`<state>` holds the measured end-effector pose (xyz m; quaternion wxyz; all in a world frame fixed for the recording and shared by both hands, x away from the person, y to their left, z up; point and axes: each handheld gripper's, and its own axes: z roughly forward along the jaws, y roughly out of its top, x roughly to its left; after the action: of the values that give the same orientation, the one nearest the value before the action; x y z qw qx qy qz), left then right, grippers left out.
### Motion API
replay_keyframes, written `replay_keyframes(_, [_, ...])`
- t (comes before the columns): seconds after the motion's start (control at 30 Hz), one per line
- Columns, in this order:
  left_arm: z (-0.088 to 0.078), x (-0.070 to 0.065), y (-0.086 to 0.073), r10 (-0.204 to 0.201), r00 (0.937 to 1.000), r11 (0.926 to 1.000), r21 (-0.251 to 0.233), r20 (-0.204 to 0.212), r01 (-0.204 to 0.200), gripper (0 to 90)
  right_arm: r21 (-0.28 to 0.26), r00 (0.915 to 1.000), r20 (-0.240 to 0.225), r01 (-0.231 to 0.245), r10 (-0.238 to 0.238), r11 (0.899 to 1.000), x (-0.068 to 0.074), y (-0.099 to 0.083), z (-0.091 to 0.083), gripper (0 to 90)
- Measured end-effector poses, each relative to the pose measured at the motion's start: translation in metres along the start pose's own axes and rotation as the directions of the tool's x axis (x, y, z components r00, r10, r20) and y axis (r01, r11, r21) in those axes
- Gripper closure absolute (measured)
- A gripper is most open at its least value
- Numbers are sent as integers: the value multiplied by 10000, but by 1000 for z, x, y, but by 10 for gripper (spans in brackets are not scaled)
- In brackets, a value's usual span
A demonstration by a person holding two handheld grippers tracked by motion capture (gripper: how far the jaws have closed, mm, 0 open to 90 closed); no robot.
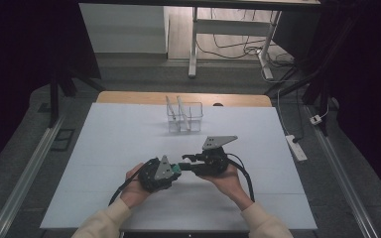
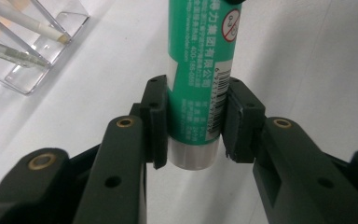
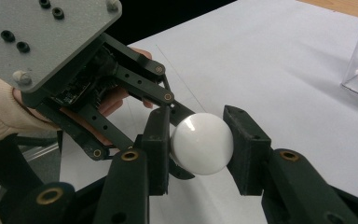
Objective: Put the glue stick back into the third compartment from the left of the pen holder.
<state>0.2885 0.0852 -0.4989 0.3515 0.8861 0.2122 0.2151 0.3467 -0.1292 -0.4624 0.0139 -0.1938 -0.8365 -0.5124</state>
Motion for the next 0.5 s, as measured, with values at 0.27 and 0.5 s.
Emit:
replay_keyframes(0.27, [-3, 2, 0, -232, 9996, 9995, -205, -147, 229, 650, 44, 9994, 309, -125, 123, 9999, -3, -2, 0, 557])
replay_keyframes(0.5, [-2, 2, -1, -286, 9995, 9994, -174, -124, 284, 647, 51, 9996, 191, -207, 206, 9998, -4, -2, 0, 574])
